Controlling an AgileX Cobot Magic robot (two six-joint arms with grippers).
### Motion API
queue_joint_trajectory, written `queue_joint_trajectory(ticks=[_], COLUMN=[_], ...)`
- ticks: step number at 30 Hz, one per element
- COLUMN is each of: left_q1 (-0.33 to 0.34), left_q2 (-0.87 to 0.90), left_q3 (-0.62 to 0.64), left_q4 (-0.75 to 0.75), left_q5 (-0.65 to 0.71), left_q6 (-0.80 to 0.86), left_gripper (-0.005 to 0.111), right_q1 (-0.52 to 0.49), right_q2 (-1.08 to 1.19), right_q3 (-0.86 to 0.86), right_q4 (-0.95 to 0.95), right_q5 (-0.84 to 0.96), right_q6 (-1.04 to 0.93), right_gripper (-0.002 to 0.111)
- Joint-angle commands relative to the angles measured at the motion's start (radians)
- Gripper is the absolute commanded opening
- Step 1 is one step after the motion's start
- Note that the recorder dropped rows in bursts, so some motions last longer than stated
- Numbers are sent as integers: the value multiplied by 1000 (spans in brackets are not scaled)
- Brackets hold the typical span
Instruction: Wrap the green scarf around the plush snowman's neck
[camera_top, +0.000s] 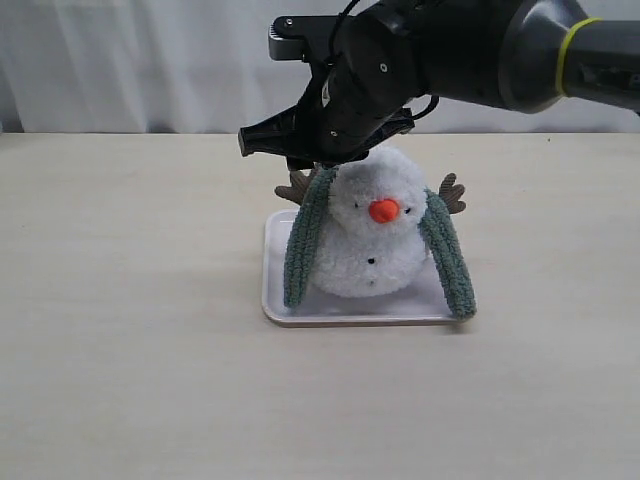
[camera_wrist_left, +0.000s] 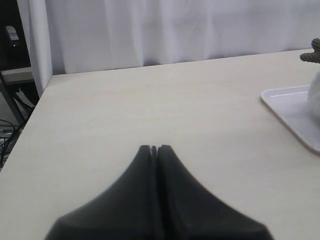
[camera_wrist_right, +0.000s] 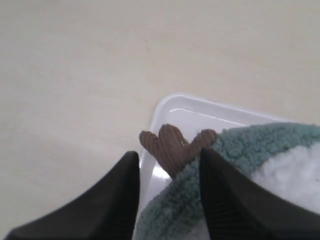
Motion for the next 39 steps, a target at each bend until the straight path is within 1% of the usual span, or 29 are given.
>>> queue_joint_trajectory(ticks=[1,18,29,33,39], left_q1=[-1,-1,-1,-1,-1], left_q2=[-3,-3,-3,-3,-3], left_q3=[3,3,3,3,3], left_q4=[-3,-3,0,0,0], left_q5=[-6,-6,-6,-6,-6], left_q6=[1,1,1,1,1], left_gripper=[0,0,0,0,0], right_q1=[-6,-4,3,35,130], right_q2=[26,115,30,-24,-45], right_q3=[-5,-5,-5,-5,3], right_q4=[-14,12,22,23,23], right_q5=[-25,28,30,65,218], right_q6=[8,8,-27,-57,-111], right_gripper=[38,38,38,38,38])
